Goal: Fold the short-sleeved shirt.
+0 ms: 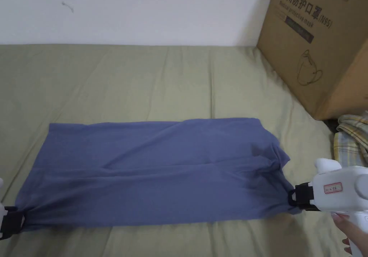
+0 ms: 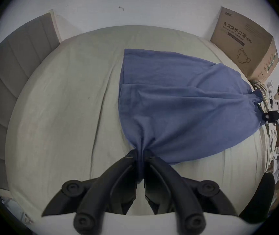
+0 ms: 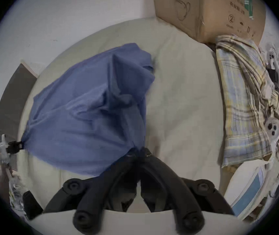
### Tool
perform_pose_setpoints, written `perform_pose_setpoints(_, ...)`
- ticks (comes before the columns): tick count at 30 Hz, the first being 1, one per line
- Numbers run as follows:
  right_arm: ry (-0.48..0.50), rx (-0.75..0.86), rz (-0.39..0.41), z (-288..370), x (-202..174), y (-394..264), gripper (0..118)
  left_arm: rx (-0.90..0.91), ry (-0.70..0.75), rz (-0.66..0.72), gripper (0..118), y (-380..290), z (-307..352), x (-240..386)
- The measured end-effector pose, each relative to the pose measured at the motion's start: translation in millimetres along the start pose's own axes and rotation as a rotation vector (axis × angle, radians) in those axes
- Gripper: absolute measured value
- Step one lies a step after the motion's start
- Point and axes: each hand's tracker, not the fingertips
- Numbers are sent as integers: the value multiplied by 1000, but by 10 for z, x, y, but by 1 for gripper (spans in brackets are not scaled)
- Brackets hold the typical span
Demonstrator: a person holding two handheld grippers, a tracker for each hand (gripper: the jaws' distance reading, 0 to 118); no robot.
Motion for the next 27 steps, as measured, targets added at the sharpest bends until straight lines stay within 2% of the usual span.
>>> perform_pose_setpoints(4,-18,22,75,176,-27,-3,2,4,-21,29,4,1,71,-59)
perform_pose_setpoints(12,-17,26,93,718,87,-320,2,5,-63,-26,4,-214,591,-118)
perform_pose_setpoints(17,16,-46,61,977,223,-764,3,-41,-99,-34,4,-665,917,-116)
perform_pose_setpoints(22,-12,-104,44,793,275,-987,4,-98,-150,-4,6,-1015,787,-116)
perform_pose_setpoints(23,-25,-102,35,752,247,-1003,8,-106,-143,-3,13,-1039,739,-99)
perform_pose_setpoints(24,-53,-102,37,723,227,-1004,18,-109,-133,-6,29,-1063,709,-82)
perform_pose_setpoints(25,-124,-84,65,706,172,-1011,42,-106,-117,-11,54,-1084,694,-71)
perform_pose_setpoints(26,-179,-71,90,695,104,-1024,92,-102,-105,-9,94,-1098,689,-63)
perform_pose_setpoints(27,-206,-57,94,696,52,-1029,118,-95,-103,-3,114,-1100,701,-54)
